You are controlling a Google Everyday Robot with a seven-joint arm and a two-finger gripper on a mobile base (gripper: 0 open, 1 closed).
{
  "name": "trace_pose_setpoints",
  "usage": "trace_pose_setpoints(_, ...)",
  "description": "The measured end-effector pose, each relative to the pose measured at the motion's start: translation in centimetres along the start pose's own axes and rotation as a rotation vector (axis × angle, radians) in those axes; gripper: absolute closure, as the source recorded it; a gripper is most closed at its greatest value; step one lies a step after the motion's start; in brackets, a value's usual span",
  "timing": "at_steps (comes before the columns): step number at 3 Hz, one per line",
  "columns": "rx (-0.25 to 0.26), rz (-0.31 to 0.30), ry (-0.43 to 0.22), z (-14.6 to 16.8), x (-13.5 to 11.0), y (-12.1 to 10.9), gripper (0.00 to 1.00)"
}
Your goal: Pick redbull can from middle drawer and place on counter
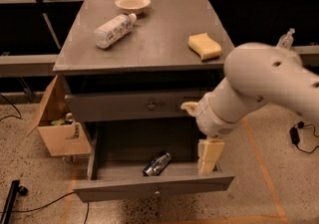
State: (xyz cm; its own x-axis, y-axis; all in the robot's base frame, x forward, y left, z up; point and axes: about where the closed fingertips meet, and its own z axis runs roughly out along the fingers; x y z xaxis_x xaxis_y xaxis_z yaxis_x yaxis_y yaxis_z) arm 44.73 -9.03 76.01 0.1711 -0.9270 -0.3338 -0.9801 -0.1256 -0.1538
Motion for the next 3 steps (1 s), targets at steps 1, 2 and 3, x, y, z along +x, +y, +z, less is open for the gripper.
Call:
trace_pose_setpoints(1,0.057,-0.026,0.0,1.8,0.1,-1.4,0.0)
trace_pose_setpoints(2,0.063,-0.07,0.002,4.1,0.8,-2.2,0.0)
trace_pose_setpoints(3,0.021,-0.144,0.035,8.4,4.0,-3.9,0.0)
